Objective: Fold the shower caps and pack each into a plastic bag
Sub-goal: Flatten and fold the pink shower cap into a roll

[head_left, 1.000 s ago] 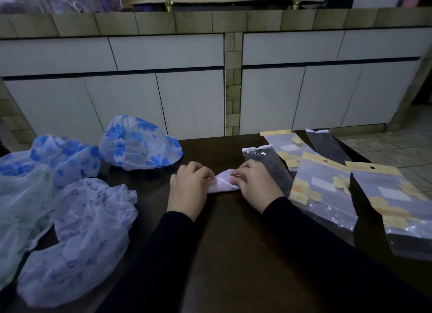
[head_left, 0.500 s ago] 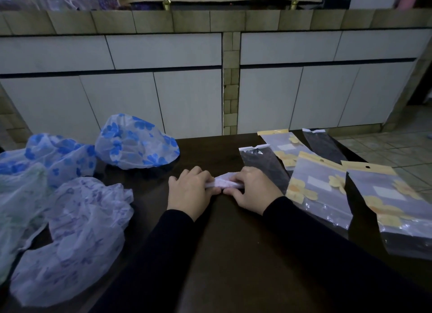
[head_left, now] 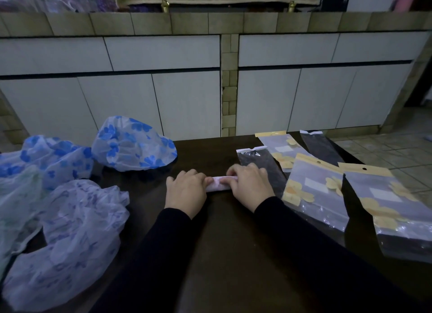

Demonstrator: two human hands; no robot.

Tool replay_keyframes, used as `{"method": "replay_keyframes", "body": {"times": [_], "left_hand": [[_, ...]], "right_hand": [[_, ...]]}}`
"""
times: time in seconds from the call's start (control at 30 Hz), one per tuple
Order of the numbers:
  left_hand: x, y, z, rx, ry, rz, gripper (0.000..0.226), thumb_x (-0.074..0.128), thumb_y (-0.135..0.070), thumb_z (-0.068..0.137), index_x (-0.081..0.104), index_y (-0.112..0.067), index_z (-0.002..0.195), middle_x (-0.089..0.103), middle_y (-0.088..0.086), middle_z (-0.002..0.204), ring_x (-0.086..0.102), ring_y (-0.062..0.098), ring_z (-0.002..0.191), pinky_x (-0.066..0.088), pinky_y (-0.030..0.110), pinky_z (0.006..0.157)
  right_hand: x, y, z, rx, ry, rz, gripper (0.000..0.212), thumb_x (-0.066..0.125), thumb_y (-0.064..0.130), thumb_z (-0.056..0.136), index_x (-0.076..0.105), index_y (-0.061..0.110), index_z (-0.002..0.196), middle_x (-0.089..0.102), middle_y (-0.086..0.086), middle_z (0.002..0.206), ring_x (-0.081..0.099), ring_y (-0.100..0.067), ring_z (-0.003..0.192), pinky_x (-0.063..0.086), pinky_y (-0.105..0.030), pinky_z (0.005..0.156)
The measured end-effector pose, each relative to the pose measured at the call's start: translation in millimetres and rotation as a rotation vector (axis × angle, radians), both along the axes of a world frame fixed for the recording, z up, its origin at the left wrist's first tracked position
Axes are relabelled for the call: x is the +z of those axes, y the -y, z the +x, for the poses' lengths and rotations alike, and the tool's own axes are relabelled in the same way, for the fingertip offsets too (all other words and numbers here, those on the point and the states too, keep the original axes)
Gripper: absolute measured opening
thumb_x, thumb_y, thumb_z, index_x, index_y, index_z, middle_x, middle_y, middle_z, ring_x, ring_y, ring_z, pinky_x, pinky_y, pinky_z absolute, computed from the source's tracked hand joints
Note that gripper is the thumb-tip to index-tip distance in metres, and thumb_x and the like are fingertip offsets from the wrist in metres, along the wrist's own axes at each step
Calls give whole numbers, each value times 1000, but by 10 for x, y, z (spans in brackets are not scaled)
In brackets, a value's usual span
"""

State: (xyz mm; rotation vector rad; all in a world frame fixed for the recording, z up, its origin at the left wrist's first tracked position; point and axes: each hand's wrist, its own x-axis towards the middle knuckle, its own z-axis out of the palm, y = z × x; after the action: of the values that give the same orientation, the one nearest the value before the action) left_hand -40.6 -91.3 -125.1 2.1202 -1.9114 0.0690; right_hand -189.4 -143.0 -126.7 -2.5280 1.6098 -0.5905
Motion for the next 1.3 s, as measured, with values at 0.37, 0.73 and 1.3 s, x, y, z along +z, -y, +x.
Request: {"method": "replay_keyframes", "body": {"times": [0.37,0.73,1.3], "left_hand": [[-45,-8,17,-51,-154,-105,25,45,-34,98,61,-31,117,55,-9,117,46,10,108,31,33,99],[-77,-60,50,-115,-247,-58,37,64,-48,85,65,-32,118,52,-13,101,48,6,98,43,30,93],[-26,-95,25,-1,-147,-271,26,59,-38,91,64,-30,116,66,-9,100,57,5,88,43,18,76]], "right_hand": [[43,67,-84,170,-94,46,41,53,46,93,58,29,129,53,3,114,45,-17,112,38,-33,96],[139,79,-192,237,-96,200,38,59,33,92,56,27,130,57,2,127,51,-13,115,42,-27,96],[172,162,-353,-212,-219,162,64,70,57,75,58,16,122,60,-6,115,55,-23,107,50,-34,89]]}}
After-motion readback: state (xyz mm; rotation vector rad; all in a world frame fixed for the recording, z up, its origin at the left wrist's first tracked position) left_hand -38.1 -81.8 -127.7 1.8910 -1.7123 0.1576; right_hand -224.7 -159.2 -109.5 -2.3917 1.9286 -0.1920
